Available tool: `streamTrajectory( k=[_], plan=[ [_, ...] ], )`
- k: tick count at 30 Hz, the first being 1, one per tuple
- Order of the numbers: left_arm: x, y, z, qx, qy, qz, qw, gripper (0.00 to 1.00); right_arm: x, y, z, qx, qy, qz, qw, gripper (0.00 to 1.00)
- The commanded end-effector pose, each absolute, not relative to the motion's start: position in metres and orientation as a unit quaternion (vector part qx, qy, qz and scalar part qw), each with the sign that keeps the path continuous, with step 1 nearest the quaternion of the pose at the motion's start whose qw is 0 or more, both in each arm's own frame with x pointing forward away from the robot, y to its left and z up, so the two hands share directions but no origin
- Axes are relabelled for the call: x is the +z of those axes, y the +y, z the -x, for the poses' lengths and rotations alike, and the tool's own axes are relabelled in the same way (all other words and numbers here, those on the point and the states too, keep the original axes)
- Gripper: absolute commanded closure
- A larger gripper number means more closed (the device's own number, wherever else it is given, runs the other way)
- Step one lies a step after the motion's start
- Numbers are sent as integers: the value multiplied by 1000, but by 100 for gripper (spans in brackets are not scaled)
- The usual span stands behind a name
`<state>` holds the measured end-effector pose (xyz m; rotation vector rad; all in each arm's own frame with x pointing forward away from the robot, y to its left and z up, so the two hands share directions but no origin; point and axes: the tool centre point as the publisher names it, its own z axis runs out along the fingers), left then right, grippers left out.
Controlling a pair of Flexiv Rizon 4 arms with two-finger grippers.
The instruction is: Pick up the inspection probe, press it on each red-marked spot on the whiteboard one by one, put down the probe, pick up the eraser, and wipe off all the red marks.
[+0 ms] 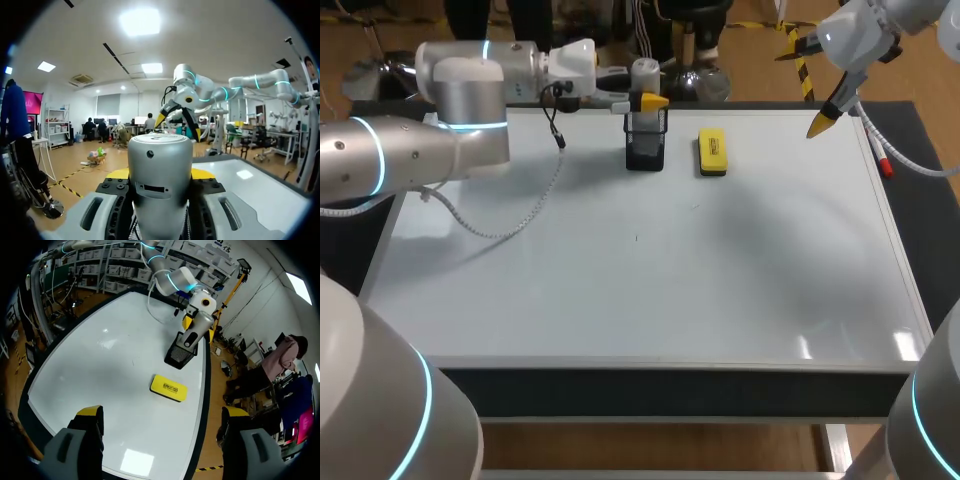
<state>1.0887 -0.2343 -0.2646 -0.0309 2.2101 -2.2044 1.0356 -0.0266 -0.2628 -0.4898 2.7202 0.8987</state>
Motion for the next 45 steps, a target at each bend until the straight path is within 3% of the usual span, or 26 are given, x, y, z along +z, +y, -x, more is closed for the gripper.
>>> streamTrajectory(
  k=[1, 16, 17, 18, 19, 20, 21, 24, 25, 26, 45],
  plan=[
    [-269, -235, -1092, -709, 706, 7, 8, 100, -262, -27, -1036, 306, 930, 168, 117, 0],
    [-276, -236, -1094, -709, 705, 11, 2, 100, -262, -27, -1036, 306, 930, 168, 117, 0],
    [-276, -236, -1094, -709, 705, 11, 2, 96, -262, -27, -1036, 306, 930, 168, 117, 0],
    [-276, -236, -1094, -709, 705, 11, 1, 83, -262, -27, -1036, 306, 930, 168, 117, 0],
    [-276, -237, -1094, -709, 706, 11, 0, 56, -262, -27, -1036, 306, 930, 168, 117, 0],
    [-276, -237, -1094, -708, 706, 10, 0, 51, -262, -27, -1036, 306, 930, 168, 117, 0],
    [-276, -237, -1094, -708, 706, 10, 0, 56, -262, -27, -1036, 306, 930, 168, 117, 0],
    [-276, -237, -1094, -708, 706, 9, 1, 52, -262, -27, -1036, 306, 930, 168, 117, 0],
    [-275, -237, -1094, -708, 706, 9, 1, 11, -262, -27, -1036, 306, 930, 168, 117, 0],
    [-274, -237, -1094, -708, 706, 9, 2, 0, -262, -27, -1036, 306, 930, 168, 117, 0],
    [-244, -203, -1080, -629, 775, -32, 51, 0, -262, -27, -1036, 306, 930, 168, 117, 0]
  ],
)
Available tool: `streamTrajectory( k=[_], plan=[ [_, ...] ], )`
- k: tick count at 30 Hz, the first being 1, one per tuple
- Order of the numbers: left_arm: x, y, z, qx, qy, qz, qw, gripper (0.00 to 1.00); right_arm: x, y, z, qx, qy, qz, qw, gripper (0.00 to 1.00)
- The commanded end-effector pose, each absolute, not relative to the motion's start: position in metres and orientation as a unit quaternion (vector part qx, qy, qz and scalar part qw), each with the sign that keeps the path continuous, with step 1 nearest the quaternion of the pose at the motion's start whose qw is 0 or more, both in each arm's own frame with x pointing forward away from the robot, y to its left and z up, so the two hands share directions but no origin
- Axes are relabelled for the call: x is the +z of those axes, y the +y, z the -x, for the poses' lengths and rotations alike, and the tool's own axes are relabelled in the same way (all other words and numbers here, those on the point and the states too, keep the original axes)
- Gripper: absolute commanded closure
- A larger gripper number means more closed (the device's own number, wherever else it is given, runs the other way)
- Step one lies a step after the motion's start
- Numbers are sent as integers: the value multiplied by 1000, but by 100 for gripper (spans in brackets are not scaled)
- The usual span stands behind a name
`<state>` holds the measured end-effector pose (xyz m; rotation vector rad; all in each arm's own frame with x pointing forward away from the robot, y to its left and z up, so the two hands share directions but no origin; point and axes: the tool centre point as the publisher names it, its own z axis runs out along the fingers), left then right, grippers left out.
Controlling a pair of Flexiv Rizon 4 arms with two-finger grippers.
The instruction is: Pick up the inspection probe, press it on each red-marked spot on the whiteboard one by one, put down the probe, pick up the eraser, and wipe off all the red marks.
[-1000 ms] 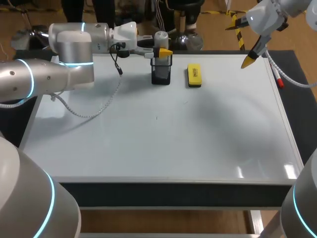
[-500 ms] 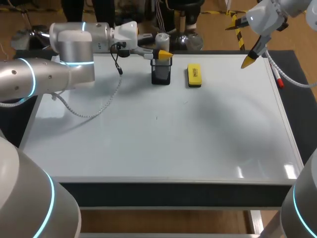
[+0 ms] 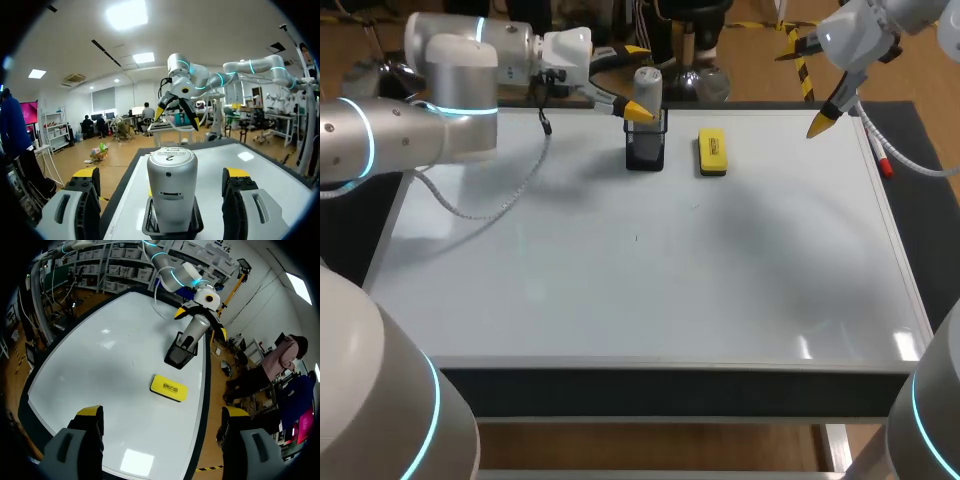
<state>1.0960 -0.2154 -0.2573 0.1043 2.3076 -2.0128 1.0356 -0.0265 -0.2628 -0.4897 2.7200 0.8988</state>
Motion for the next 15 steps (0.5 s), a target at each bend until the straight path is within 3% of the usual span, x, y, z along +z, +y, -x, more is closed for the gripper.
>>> streamTrajectory(
  k=[1, 15],
  plan=[
    [-242, -200, -1078, -624, 779, -34, 53, 0, -262, -27, -1036, 306, 930, 168, 117, 0],
    [-225, -158, -1048, -584, 808, -37, 74, 0, -262, -27, -1036, 306, 930, 168, 117, 0]
  ],
)
